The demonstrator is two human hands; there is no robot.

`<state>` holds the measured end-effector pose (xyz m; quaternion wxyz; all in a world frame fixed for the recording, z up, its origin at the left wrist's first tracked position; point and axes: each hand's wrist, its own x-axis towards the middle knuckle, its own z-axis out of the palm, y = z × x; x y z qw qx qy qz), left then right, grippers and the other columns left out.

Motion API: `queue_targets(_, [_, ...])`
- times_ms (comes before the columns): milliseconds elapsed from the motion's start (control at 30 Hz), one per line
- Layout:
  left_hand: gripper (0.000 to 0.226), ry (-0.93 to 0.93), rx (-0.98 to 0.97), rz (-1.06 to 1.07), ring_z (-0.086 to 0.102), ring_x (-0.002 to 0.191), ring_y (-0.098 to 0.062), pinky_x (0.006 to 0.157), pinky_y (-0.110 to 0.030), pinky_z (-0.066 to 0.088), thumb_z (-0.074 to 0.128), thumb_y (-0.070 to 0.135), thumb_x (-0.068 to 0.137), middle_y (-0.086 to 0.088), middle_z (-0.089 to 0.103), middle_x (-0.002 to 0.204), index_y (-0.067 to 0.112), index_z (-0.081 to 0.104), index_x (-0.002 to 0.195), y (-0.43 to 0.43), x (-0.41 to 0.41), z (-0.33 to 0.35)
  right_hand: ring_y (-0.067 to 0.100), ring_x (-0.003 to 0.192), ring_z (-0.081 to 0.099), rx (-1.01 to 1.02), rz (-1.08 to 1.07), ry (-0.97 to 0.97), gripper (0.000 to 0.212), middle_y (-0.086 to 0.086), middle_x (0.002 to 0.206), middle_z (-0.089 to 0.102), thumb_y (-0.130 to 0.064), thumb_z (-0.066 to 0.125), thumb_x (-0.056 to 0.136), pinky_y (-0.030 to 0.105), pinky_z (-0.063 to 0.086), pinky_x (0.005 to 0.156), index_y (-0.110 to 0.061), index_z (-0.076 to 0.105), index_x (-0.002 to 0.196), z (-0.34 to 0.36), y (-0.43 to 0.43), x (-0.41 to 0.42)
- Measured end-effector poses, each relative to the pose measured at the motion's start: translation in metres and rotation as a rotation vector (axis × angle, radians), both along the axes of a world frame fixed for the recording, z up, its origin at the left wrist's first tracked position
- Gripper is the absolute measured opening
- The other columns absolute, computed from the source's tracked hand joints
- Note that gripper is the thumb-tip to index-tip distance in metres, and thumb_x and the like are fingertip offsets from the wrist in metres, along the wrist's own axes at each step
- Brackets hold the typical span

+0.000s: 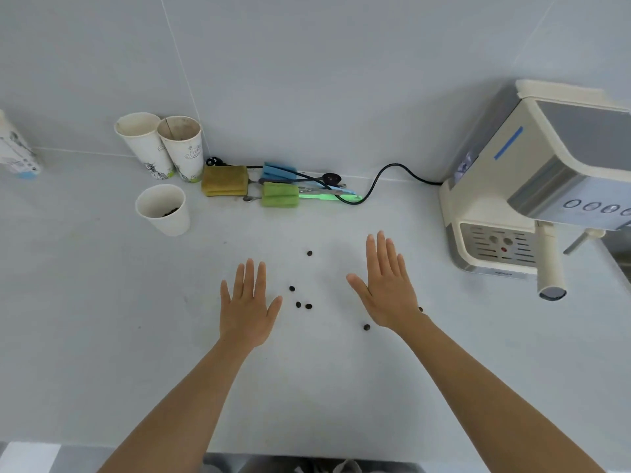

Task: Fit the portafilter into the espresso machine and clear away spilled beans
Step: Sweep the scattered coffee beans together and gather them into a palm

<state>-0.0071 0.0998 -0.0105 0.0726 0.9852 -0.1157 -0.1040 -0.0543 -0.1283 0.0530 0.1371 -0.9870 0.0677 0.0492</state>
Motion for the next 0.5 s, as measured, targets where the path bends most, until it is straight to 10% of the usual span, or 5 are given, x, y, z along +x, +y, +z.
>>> queue_targets(300, [0.076, 0.08, -0.021, 0.117, -0.015, 0.142, -0.02, 0.116, -0.041, -0.005, 0.021, 0.051, 0.092, -0.009, -0.017, 0.154, 0.008, -0.021, 0.139, 0.016, -0.026, -0.029, 0.022, 0.141, -0.02, -0.004, -0.007, 0.202, 0.085, 0.005, 0.152, -0.026, -0.07, -0.019, 0.062, 0.036, -0.009, 0.114, -0.017, -0.035, 0.127, -0.062, -0.006, -0.033])
queue_targets(500, [0.083, 0.092, -0.017, 0.169, -0.014, 0.142, -0.02, 0.116, -0.039, -0.006, 0.022, 0.057, 0.088, -0.011, -0.015, 0.155, 0.004, -0.016, 0.14, 0.022, -0.028, -0.041, 0.02, 0.141, -0.02, 0.005, -0.146, 0.269, 0.083, 0.007, 0.153, -0.022, -0.06, 0.023, 0.089, 0.036, -0.01, 0.114, -0.014, -0.031, 0.131, -0.079, -0.037, -0.054])
